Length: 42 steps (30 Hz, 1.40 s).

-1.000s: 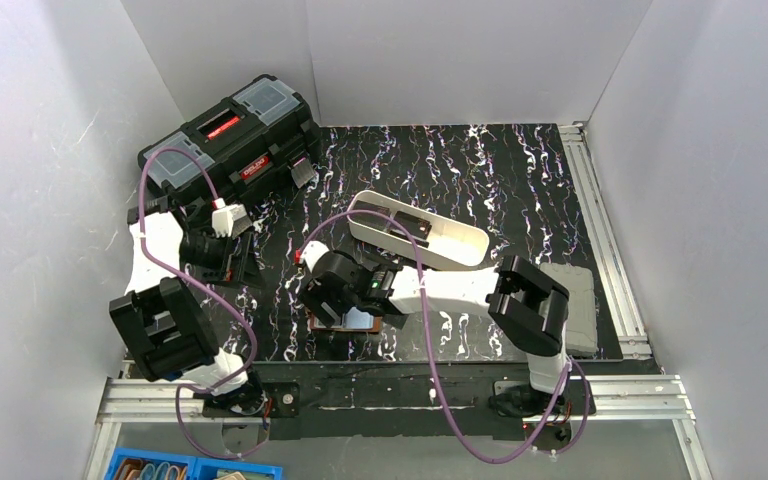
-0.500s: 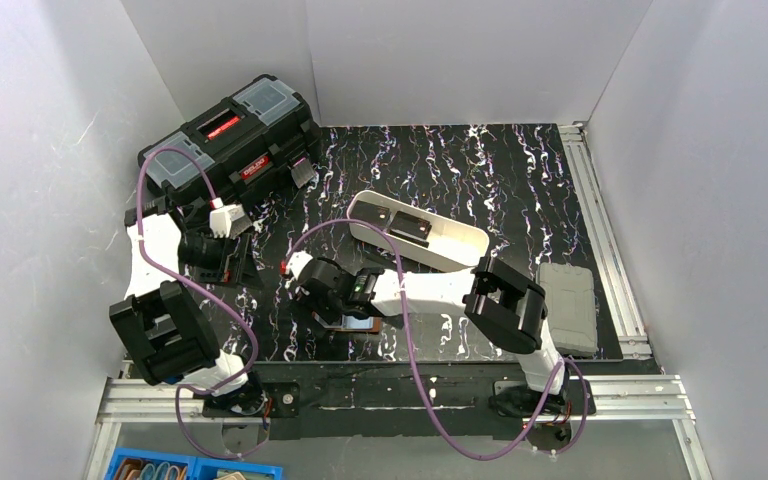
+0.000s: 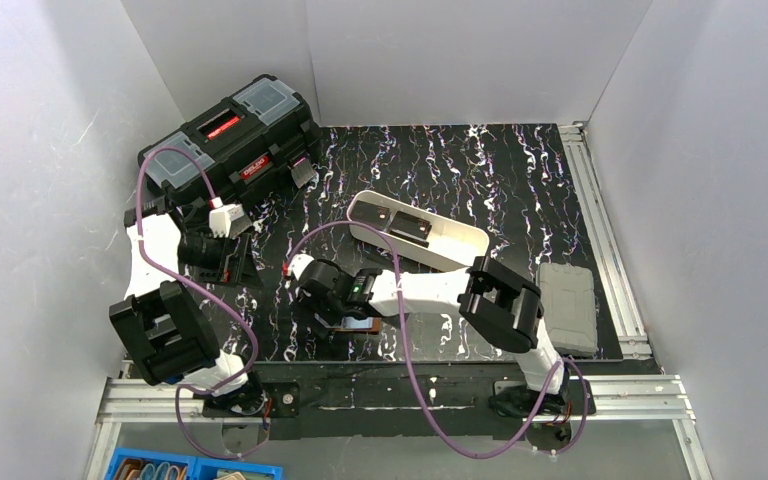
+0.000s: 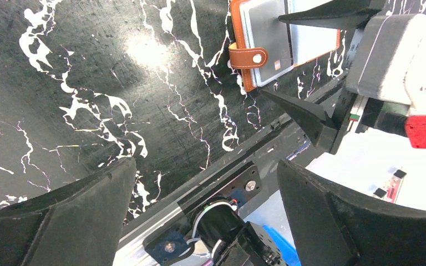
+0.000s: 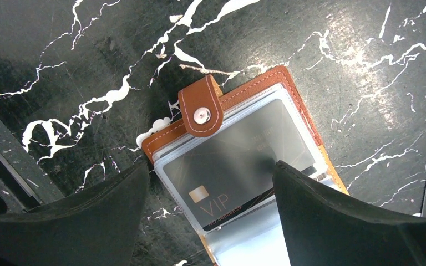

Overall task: Put the credit cards into the card holder
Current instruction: Turn over the card slot in the card holder.

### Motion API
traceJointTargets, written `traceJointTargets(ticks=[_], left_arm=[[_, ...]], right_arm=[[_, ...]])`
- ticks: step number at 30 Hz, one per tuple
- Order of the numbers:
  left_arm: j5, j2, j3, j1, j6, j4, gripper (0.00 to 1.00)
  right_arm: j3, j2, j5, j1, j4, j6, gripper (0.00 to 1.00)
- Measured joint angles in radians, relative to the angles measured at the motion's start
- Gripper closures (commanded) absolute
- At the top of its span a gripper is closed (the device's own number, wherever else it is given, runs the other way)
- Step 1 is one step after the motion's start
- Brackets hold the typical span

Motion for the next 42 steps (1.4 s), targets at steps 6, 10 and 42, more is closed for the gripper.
traceJointTargets(ticks=[6, 10, 42], left_arm=[[0.000, 0.000, 0.000, 0.003, 0.000, 0.002, 0.01], [0.000, 0.000, 0.000, 0.005, 0.000, 0.001, 0.01], [0.016, 0.000, 0.000, 0.005, 0.028, -0.032, 0.01]], right_arm=[[0.000, 0.011, 0.024, 0.015, 0.007, -0.022, 0.10], [0.007, 0.021, 0.060, 0.027, 0.004, -0.035, 0.15], [-0.086, -0.092, 0.151, 0.003, 0.084, -0.011, 0.16]])
